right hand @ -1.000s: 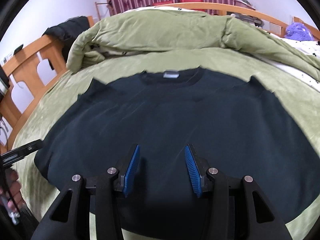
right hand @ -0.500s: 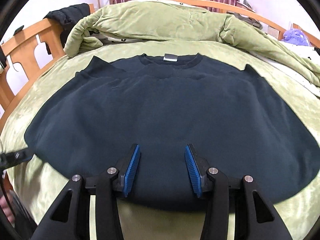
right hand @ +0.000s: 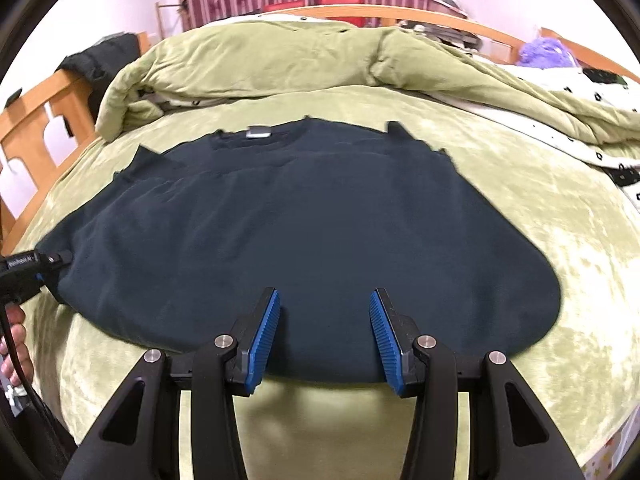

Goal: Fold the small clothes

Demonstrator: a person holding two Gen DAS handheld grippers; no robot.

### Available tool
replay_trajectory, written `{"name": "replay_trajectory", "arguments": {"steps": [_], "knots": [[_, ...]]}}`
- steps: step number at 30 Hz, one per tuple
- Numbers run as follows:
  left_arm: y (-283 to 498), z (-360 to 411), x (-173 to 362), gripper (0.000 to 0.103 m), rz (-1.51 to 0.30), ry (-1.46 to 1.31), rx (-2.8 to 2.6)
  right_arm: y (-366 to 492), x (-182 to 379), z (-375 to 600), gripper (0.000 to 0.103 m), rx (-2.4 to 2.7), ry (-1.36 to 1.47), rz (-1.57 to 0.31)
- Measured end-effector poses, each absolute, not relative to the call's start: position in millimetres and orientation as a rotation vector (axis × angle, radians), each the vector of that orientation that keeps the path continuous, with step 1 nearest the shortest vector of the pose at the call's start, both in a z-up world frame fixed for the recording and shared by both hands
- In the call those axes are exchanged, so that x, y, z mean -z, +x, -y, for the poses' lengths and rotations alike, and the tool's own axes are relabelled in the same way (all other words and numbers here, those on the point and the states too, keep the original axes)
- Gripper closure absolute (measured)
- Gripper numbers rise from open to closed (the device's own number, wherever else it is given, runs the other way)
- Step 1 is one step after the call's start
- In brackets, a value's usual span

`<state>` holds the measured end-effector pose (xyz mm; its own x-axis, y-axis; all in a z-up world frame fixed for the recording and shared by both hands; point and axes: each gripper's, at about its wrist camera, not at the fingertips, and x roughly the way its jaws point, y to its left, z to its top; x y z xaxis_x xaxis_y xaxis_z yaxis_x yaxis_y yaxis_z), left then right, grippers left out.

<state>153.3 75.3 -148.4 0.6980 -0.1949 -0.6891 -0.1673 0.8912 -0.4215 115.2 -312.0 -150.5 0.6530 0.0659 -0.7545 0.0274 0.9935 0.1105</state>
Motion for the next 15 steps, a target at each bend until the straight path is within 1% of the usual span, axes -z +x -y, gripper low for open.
{"name": "replay_trajectory", "arguments": {"steps": [5,8,12,15], "knots": [[158,-22,91,0.088,-0.716,-0.399,0.124,109,134,345,0.057,-0.001,0.143,-0.834],[162,31,68,0.089,-0.696,-0.333,0.219,102,120,365,0.057,0.022,0.144,-0.808],[162,91,62,0.089,-0.724,-0.258,0.34,89,101,395,0.057,0.059,0.151,-0.772],[159,127,74,0.089,-0.765,-0.222,0.401,78,94,416,0.057,0.088,0.162,-0.755]]}}
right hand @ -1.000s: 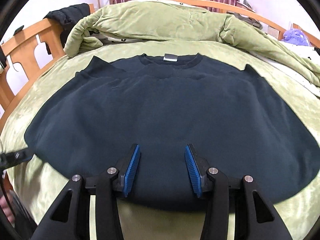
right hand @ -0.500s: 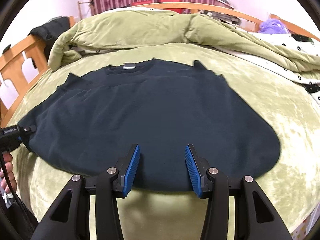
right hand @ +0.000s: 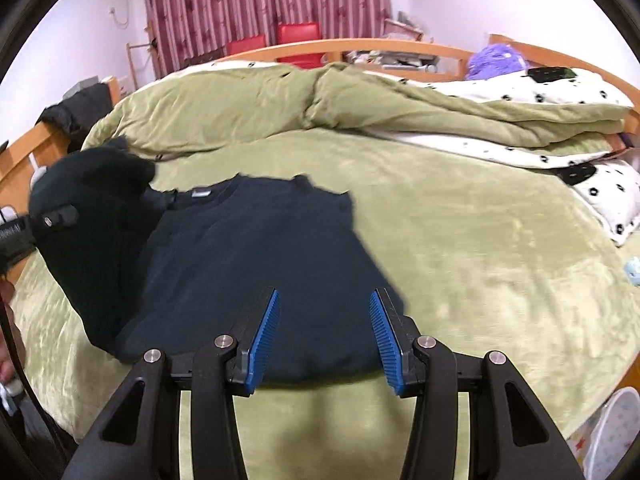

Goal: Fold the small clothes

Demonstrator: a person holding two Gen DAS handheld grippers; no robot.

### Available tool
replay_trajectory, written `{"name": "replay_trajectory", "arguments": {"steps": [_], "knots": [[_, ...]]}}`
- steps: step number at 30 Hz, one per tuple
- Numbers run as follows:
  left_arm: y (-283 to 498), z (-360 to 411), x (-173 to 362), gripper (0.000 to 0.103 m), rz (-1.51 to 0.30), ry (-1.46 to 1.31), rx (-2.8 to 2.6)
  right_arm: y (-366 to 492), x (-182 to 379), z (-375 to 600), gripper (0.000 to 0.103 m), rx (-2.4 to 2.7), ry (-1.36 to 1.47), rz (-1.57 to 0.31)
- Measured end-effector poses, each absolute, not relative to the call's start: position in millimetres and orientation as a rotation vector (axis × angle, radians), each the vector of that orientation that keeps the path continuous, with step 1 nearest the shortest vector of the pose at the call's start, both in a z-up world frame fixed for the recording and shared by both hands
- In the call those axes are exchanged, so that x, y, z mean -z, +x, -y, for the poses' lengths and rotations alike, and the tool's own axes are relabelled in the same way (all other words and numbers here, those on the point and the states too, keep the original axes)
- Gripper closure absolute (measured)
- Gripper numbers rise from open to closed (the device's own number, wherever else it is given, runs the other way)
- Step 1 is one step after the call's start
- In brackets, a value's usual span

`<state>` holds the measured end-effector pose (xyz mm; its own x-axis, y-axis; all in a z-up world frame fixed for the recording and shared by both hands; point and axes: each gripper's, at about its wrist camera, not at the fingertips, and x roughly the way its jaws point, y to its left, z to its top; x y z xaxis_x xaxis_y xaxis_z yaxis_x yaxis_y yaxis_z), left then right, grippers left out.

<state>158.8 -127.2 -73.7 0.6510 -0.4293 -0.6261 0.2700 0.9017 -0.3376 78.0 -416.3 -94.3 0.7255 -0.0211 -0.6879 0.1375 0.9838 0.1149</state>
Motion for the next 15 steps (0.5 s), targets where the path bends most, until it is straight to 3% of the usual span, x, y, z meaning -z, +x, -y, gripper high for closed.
{"name": "replay_trajectory", "arguments": {"steps": [10,13,15], "knots": [[144,168,142,0.086,-0.931,-0.166,0.455,60,119,422,0.057,0.077,0.172,-0.799],[139,154,133,0.069,-0.929,-0.166,0.495,64,121,409,0.056,0.032,0.182,-0.802],[133,144,124,0.065,-0.912,-0.165,0.519,69,117,395,0.053,-0.011,0.179,-0.789]]}}
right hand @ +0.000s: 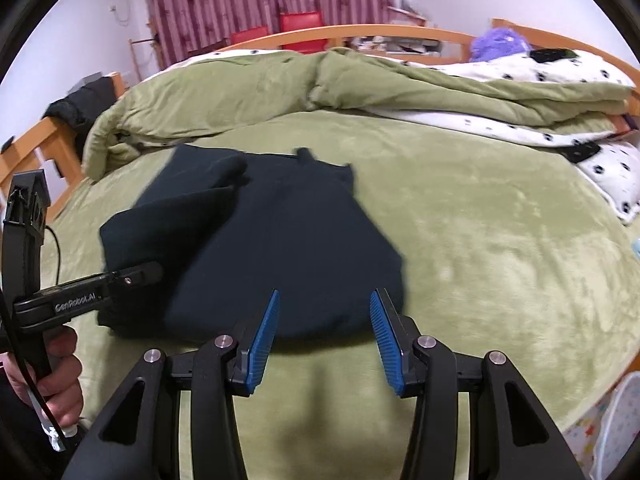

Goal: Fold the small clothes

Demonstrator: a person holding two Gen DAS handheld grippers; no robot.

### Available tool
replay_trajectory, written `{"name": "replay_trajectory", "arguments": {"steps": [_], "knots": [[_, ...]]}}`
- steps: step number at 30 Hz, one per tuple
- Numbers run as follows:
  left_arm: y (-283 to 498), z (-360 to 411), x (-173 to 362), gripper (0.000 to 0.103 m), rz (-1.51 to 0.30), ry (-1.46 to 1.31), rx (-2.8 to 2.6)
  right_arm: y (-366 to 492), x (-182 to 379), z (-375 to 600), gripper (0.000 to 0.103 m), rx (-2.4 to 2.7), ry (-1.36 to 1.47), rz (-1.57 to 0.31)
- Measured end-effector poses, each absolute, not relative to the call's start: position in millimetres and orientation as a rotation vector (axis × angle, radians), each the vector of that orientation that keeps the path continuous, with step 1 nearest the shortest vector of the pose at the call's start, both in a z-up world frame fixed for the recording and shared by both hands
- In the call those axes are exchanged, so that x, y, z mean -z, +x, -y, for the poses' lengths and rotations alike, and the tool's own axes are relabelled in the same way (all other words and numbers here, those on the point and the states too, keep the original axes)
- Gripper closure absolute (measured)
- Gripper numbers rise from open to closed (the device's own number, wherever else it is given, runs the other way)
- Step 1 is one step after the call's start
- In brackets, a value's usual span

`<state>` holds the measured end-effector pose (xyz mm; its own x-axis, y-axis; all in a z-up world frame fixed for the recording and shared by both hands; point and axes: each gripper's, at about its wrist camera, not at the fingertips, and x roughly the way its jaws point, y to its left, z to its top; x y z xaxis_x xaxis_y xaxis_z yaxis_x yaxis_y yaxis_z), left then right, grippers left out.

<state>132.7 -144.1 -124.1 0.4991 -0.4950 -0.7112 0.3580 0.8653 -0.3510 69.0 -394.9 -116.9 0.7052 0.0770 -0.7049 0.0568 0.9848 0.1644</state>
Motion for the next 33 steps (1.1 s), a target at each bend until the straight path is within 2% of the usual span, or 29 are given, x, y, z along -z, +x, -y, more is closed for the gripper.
{"name": "replay_trajectory", "arguments": {"steps": [2,4,6,14,18,21,22,24,25,26,29,33], "knots": [[125,132,116,0.061,-0.882,-0.154,0.516,73,110,376,0.043,-0.065,0.178,-0.763],[117,116,109,0.044,-0.849,-0.14,0.48,76,104,359,0.035,-0.118,0.188,-0.741],[111,96,104,0.044,-0.818,-0.146,0.465,79,101,339,0.03,-0.185,0.202,-0.726],[104,20,117,0.043,-0.822,-0.123,0.3,91,112,261,0.029,-0.307,0.207,-0.726],[109,-5,127,0.043,-0.848,-0.139,0.229,114,125,240,0.026,-0.164,0.142,-0.746],[112,-15,131,0.043,-0.856,-0.131,0.208,136,142,250,0.026,-0.094,0.209,-0.797],[113,-17,132,0.043,-0.858,-0.128,0.202,143,149,255,0.03,-0.088,0.251,-0.819],[116,-20,134,0.043,-0.863,-0.125,0.191,155,159,262,0.048,-0.086,0.296,-0.857],[117,-22,135,0.043,-0.866,-0.125,0.188,161,163,263,0.066,-0.106,0.314,-0.868],[118,-22,136,0.043,-0.868,-0.126,0.186,164,164,264,0.077,-0.115,0.318,-0.869],[121,-22,138,0.043,-0.873,-0.117,0.177,169,156,267,0.085,-0.136,0.292,-0.819],[126,-16,138,0.043,-0.881,-0.103,0.168,163,123,286,0.087,-0.162,0.256,-0.695]]}}
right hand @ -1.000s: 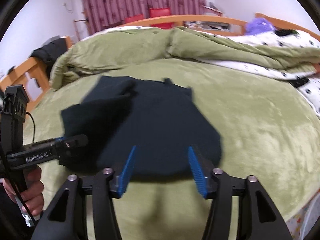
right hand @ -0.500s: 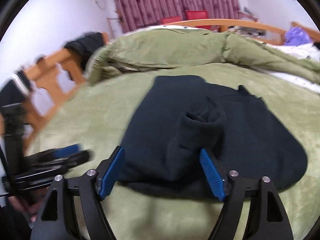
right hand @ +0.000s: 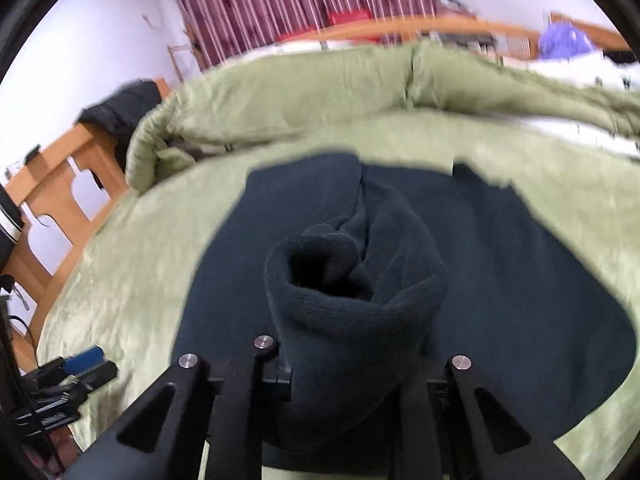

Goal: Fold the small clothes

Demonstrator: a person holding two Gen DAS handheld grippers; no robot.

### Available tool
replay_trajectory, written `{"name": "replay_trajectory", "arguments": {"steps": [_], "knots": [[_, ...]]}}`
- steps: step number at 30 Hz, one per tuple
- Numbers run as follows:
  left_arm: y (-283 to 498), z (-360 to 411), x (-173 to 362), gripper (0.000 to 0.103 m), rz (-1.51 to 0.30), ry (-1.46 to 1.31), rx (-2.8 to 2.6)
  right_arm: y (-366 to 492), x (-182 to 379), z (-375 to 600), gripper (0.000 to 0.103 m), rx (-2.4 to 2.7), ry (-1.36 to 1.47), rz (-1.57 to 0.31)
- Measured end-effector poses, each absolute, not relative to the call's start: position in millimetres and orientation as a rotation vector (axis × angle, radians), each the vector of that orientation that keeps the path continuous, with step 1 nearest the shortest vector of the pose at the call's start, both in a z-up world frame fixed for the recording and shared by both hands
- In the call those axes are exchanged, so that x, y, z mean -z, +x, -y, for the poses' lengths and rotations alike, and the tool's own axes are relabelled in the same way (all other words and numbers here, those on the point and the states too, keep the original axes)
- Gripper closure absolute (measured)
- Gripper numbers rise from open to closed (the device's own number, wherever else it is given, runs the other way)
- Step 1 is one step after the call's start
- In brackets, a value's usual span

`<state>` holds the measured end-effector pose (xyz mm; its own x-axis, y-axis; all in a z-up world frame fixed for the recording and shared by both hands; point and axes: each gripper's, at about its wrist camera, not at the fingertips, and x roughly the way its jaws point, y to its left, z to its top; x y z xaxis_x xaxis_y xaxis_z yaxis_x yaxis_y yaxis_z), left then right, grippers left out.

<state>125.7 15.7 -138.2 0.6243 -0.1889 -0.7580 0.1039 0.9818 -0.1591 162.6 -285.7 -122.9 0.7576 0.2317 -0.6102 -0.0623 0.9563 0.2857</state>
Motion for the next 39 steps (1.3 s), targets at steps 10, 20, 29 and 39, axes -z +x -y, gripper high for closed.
{"name": "replay_trajectory", "arguments": {"steps": [10,20,29,39], "knots": [[132,21,128,0.043,-0.867,-0.076,0.221,111,92,402,0.088,0.086,0.209,-0.576],[131,63,118,0.043,-0.865,-0.041,0.262,112,148,448,0.054,0.192,0.244,-0.777],[116,71,94,0.043,-0.867,-0.03,0.239,97,154,455,0.053,0.19,0.282,-0.884],[75,79,50,0.041,-0.827,-0.031,0.223,39,68,438,0.046,0.161,0.229,-0.762]]}}
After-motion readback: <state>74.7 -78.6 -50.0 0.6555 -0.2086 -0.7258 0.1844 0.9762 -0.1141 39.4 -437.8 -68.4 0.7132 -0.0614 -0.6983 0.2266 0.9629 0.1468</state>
